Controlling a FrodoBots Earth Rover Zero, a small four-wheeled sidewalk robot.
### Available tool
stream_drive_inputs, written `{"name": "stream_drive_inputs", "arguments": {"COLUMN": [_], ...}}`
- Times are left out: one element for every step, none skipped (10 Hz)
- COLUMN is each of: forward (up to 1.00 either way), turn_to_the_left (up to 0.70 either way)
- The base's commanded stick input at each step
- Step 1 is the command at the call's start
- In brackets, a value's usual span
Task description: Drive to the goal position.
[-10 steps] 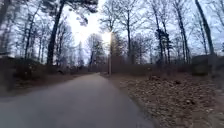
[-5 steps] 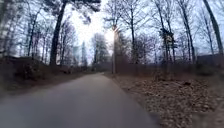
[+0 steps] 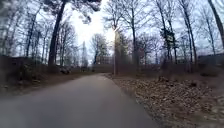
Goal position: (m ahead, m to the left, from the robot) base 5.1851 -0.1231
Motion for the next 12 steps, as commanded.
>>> {"name": "stream_drive_inputs", "arguments": {"forward": [0.85,0.85,0.85,0.85,0.85,0.85,0.85,0.85,0.85,0.85,0.85,0.85], "turn_to_the_left": [0.00,0.00,0.00,0.05,0.34,0.34,0.34,0.34,0.34,0.15,0.00,0.00]}}
